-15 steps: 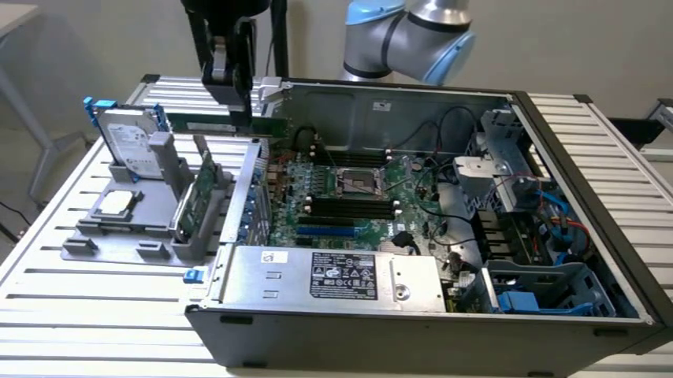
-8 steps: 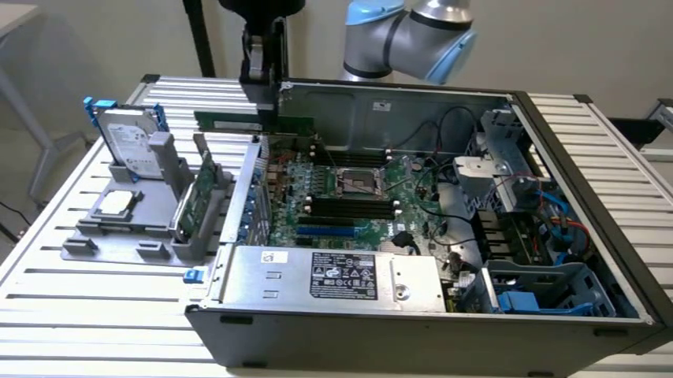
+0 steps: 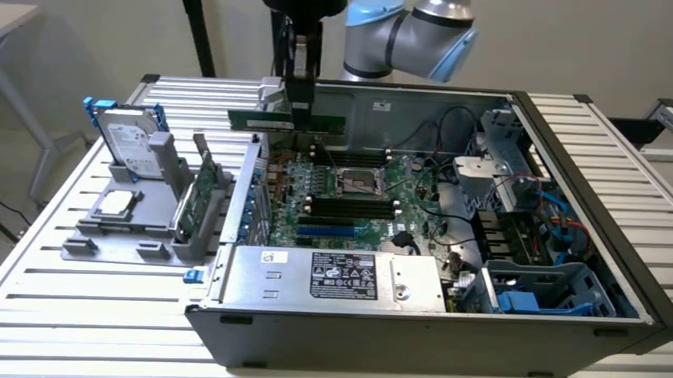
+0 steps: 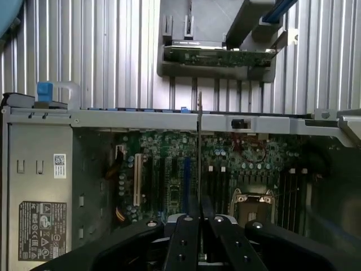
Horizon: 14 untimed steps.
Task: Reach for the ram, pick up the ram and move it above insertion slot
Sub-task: 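Pick up the ram and move it above insertion slot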
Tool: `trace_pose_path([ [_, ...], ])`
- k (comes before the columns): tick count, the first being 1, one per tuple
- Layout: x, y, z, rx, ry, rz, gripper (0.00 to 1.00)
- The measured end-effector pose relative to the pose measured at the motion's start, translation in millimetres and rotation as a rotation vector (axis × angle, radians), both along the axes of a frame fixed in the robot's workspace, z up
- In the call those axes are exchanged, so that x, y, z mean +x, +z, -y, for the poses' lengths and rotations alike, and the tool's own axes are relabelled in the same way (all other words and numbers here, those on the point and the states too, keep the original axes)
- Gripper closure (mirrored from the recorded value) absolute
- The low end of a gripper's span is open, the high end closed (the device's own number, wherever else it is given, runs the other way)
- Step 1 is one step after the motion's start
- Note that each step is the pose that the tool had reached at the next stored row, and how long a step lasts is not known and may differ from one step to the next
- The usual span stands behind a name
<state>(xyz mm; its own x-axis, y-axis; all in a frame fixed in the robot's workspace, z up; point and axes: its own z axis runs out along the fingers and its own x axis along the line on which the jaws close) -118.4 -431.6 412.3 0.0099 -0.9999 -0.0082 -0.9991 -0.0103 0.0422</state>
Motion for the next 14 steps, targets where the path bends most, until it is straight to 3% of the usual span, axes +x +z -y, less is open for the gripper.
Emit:
trace_pose_path([
  [7, 31.9, -0.6, -5.8, 0.0, 0.0, -0.0002, 0.87],
  [14, 57.1, -3.7, -21.3, 0.0, 0.0, -0.0002, 0.87],
])
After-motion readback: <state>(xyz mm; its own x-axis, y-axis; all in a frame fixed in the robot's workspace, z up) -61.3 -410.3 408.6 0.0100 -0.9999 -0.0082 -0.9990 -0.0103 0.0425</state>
